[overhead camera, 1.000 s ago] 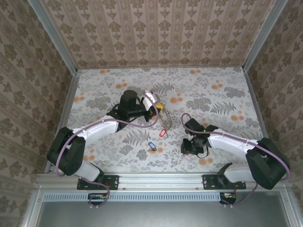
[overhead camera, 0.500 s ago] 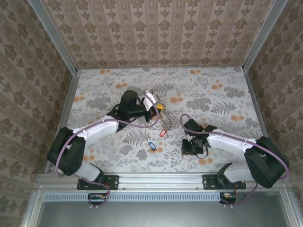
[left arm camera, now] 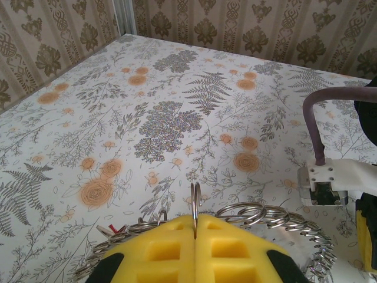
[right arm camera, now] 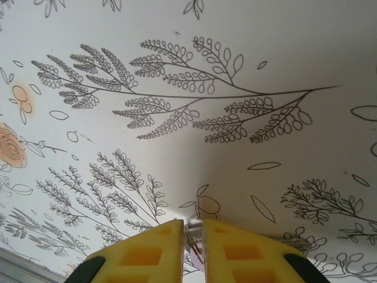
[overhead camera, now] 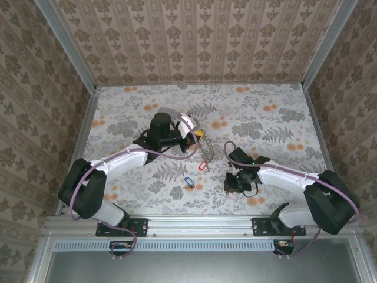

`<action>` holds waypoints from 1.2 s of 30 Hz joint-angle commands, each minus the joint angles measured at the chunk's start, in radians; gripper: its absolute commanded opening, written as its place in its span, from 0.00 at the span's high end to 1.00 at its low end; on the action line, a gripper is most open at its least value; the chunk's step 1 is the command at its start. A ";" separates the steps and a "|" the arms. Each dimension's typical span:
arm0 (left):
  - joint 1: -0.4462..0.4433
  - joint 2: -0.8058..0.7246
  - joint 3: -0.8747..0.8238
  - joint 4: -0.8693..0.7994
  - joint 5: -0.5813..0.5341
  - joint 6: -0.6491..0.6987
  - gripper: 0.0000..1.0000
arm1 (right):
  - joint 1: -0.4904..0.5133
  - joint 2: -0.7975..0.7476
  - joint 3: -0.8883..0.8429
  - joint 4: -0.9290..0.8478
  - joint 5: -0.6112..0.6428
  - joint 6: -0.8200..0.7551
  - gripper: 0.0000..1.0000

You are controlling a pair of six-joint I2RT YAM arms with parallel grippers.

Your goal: Put the keys on the keyring

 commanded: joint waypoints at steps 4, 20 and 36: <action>-0.009 -0.020 0.018 0.013 0.019 -0.010 1.00 | 0.009 0.015 -0.009 -0.020 -0.003 -0.003 0.84; -0.011 -0.027 0.017 0.007 0.023 -0.011 1.00 | -0.067 -0.003 0.068 -0.061 0.193 -0.054 0.92; -0.015 -0.037 0.006 0.005 0.020 -0.008 1.00 | -0.128 0.127 0.144 -0.044 0.173 -0.122 0.83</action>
